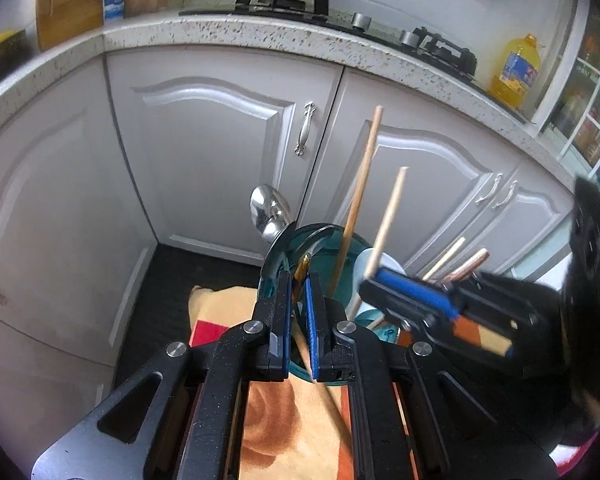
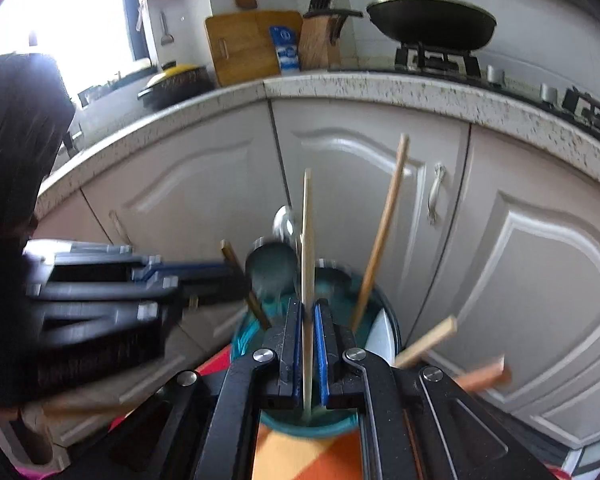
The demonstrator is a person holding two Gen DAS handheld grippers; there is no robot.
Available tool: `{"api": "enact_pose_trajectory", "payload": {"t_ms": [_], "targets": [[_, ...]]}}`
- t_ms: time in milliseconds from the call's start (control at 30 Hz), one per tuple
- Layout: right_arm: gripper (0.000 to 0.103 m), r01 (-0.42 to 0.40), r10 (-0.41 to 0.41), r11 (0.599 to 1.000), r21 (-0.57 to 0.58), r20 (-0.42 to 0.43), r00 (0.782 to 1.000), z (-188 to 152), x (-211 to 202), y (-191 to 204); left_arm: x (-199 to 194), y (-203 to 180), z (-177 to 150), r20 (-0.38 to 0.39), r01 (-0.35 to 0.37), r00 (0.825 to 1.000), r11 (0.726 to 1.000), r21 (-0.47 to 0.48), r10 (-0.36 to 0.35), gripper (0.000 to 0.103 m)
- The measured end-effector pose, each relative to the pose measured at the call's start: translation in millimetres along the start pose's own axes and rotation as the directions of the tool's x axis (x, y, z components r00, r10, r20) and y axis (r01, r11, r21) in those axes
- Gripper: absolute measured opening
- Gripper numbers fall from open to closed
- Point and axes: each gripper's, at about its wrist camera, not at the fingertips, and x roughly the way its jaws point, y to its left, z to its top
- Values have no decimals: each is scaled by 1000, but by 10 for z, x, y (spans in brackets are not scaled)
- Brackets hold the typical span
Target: Organize utensils
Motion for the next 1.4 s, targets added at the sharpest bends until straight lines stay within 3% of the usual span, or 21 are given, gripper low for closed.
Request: {"api": "enact_pose_trajectory", "payload": {"t_ms": [167,233,267,300,367,433,633,767,900,1200,1400], "targets": [[7,22,-22,1000,-2,-63,998,-164,-7,-26,42,63,-32,-28,9,1000,999,-40,-10,5],[16,19,-18,1000,5,-70,997,-209,-88,-39,-6,93,-47,-26,16,1000,998,-53,-17,7],[25,14,-13,1000,13,-63,998,-227,-147,-49,-30,102,-52,-26,20,999,998,-56,-21,10],[27,12,-11,1000,16,-57,998,-237,-181,-49,-71,110,-57,-22,24,999,998,-60,-26,13],[27,14,-13,1000,19,-50,999,-267,-276,-52,-156,116,-67,-9,36,999,997,-65,-37,32],[27,22,-21,999,24,-55,998,-298,-314,-64,-247,125,-80,3,53,999,996,-72,-53,40],[29,20,-17,999,47,-61,998,-426,-431,-25,-560,166,-191,45,54,998,995,-89,-50,43],[38,19,-16,998,58,-49,999,-494,-545,50,-784,190,-333,84,12,996,996,-83,-5,45],[39,29,-26,997,72,-46,999,-553,-635,120,-960,177,-547,109,-39,993,996,-80,47,45],[40,93,-86,989,117,-61,994,-717,-832,246,-1019,-116,-921,100,-72,992,995,-68,79,45],[43,142,-140,981,133,-27,990,-685,-1137,239,-1149,-339,-934,147,-72,986,996,-42,78,45]]}}
